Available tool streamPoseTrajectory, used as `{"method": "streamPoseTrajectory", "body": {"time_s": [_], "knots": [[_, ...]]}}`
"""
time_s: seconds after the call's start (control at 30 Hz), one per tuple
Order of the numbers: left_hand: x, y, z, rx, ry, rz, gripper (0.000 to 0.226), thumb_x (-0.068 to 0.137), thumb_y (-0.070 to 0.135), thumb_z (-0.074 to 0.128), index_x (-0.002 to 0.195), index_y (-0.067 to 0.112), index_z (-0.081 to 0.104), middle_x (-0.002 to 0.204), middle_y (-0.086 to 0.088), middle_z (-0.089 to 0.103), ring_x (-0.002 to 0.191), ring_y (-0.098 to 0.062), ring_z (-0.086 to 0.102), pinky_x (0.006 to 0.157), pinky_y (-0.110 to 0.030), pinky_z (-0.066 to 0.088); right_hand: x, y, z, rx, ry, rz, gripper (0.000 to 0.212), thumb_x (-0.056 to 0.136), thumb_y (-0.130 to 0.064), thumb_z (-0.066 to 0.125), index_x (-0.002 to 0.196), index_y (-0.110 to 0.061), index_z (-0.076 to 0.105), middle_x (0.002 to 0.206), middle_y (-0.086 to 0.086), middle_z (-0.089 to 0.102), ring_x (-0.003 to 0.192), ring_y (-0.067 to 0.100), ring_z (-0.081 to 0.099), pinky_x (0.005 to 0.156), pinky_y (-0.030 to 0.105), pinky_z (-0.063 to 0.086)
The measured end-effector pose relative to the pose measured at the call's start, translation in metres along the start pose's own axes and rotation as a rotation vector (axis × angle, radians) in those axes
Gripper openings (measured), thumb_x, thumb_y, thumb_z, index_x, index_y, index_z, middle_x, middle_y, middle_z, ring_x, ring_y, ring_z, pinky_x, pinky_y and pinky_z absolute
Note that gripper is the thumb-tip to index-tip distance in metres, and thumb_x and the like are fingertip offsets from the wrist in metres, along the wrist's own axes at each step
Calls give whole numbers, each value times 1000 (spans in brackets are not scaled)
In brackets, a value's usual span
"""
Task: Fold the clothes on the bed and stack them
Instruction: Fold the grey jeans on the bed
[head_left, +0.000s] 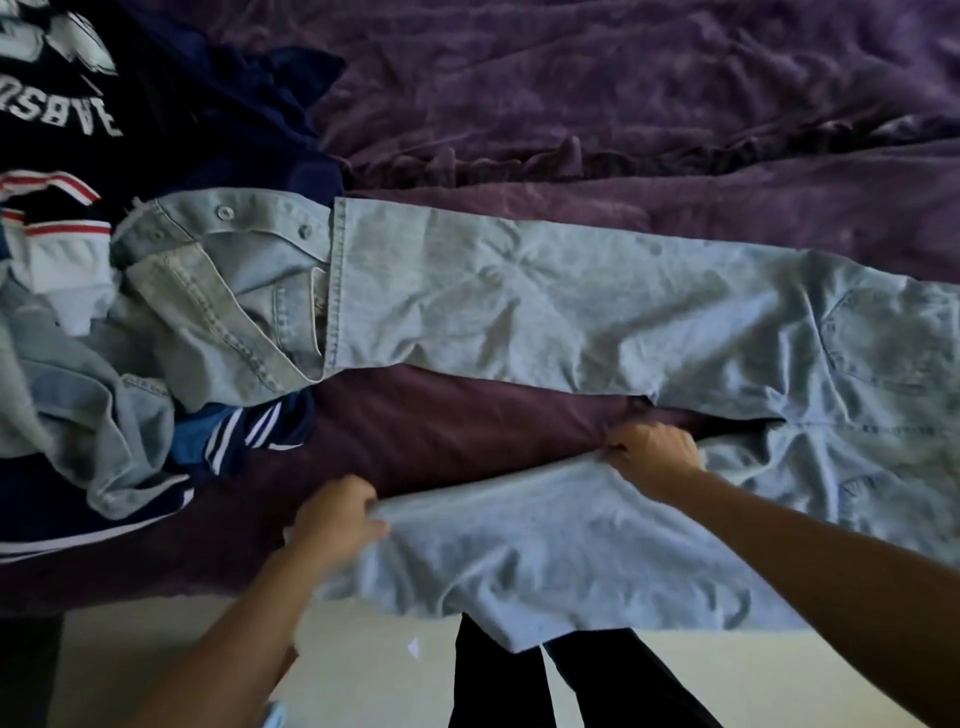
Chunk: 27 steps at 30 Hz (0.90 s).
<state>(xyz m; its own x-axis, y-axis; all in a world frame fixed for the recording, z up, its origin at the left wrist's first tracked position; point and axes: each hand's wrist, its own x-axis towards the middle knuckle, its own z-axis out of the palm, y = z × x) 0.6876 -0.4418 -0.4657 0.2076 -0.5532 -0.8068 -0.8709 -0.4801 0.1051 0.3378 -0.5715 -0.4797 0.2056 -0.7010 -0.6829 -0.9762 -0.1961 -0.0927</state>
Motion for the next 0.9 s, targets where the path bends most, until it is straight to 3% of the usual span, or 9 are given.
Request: {"method": "streamPoseTrajectory", "body": {"time_s": [0.07, 0.13, 0.2, 0.27, 0.4, 0.53, 0.63, 0.77, 0.9], "knots": [[7, -3, -36, -45, 99, -4, 26, 72, 41, 78, 78, 18, 66, 86, -2, 67, 84, -23, 64, 72, -31, 49, 8, 4, -12, 44, 111, -4, 23, 88, -40, 58, 107, -31, 67, 112, 5, 68, 104, 30, 63, 82, 35, 49], [11, -3, -59, -100, 286, -13, 20, 77, 35, 76, 78, 16, 67, 82, -4, 67, 83, -27, 64, 73, -35, 50, 15, 6, -24, 89, 175, 8, 22, 89, -36, 56, 108, -29, 67, 113, 7, 66, 103, 32, 62, 82, 37, 50], [12, -5, -65, -131, 556, -84, 24, 80, 28, 73, 99, 14, 68, 100, -10, 66, 96, -34, 61, 80, -43, 50, 16, 8, -31, 144, 204, 18, 26, 91, -28, 54, 114, -26, 64, 118, 8, 62, 106, 33, 59, 84, 39, 49], [5, -7, -56, -243, 661, -221, 43, 80, 26, 73, 118, 10, 59, 118, -17, 59, 110, -40, 54, 88, -51, 48, 7, 10, -29, 161, 216, 6, 36, 91, -24, 54, 127, -24, 56, 125, 9, 55, 112, 32, 54, 88, 41, 47], [-23, -19, 16, -591, 454, -422, 63, 77, 36, 76, 124, 1, 51, 124, -23, 56, 111, -42, 55, 88, -49, 47, -42, 13, -4, 105, 200, -99, 39, 91, -28, 56, 130, -23, 54, 131, 5, 52, 120, 29, 50, 90, 39, 45], [-44, -38, 94, -711, 358, -500, 91, 57, 62, 79, 120, 1, 54, 120, -21, 59, 106, -40, 58, 88, -50, 50, -91, 18, 50, 27, 1, -197, 46, 93, -40, 54, 137, -29, 47, 139, -2, 48, 126, 21, 46, 95, 37, 46], [-43, -38, 96, -717, 354, -512, 70, 66, 44, 83, 115, 0, 58, 116, -21, 62, 104, -38, 61, 88, -47, 51, -107, 18, 93, 59, -151, -154, 69, 88, -49, 59, 147, -35, 27, 153, -7, 27, 137, 22, 32, 102, 43, 42], [-51, -45, 85, -815, 227, -293, 27, 81, 25, 74, 91, 0, 68, 85, -15, 70, 77, -29, 67, 65, -34, 51, -116, 3, 129, 0, -195, -53, 90, 81, -65, 56, 152, -31, 11, 160, -4, 7, 147, 20, 10, 110, 49, 29], [-80, -59, 41, -639, 428, -30, 29, 90, 28, 61, 86, 0, 59, 82, -14, 64, 78, -32, 61, 69, -41, 48, -130, -12, 127, 6, -181, -49, 92, 81, -66, 56, 152, -34, 7, 160, -4, 7, 146, 21, 12, 109, 51, 29]]}}
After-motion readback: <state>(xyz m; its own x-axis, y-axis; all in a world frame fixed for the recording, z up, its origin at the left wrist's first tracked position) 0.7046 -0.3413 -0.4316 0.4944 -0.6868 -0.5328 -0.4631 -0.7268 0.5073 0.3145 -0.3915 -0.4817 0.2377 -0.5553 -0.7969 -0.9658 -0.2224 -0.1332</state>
